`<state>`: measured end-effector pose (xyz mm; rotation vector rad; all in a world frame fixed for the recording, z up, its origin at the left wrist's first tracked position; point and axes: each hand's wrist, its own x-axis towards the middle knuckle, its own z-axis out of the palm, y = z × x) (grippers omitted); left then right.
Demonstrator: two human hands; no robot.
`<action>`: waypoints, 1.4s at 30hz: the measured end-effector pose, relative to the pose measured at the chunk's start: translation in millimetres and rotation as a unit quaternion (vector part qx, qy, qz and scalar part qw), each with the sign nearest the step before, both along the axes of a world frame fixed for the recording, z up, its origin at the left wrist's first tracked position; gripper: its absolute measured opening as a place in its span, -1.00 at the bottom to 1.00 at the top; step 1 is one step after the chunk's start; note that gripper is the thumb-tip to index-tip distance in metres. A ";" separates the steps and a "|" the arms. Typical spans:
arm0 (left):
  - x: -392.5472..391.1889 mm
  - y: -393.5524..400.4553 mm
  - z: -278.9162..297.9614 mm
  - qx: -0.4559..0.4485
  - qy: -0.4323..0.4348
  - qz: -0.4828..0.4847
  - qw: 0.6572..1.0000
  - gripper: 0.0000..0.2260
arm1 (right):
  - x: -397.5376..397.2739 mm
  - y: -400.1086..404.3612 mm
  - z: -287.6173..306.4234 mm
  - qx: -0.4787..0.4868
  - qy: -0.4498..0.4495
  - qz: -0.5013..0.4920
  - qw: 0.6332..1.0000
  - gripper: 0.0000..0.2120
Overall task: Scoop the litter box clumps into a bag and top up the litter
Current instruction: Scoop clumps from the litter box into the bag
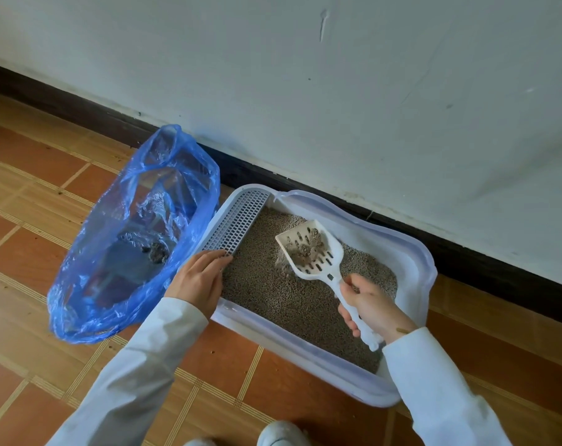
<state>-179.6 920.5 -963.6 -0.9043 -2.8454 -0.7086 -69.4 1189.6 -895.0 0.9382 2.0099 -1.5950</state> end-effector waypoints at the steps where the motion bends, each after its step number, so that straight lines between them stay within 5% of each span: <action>1: -0.1 -0.8 0.1 0.000 -0.001 0.002 1.000 -0.64 | -0.7 -1.3 1.9 0.009 0.002 0.001 1.000 -0.81; 11: -2.7 -8.1 1.1 -0.009 0.009 0.050 0.999 -0.62 | -9.6 -9.9 11.6 0.048 0.013 0.047 0.998 -0.81; 19: 0.3 -23.7 13.2 -0.023 0.069 0.211 0.975 -0.64 | -47.0 -42.3 35.5 0.025 0.051 0.100 0.993 -0.79; 27: -0.4 -49.8 4.1 -0.050 0.005 0.239 0.970 -0.57 | -121.6 -106.7 34.1 0.074 0.095 0.211 0.970 -0.79; 32: 5.9 -57.2 -1.4 -0.069 -0.029 0.241 0.968 -0.60 | -153.8 -142.6 19.2 0.201 0.105 0.324 0.918 -0.89; 42: 9.3 -55.4 -6.8 -0.063 -0.054 0.222 0.971 -0.60 | -162.5 -177.2 0.4 0.525 0.194 0.411 0.719 -0.69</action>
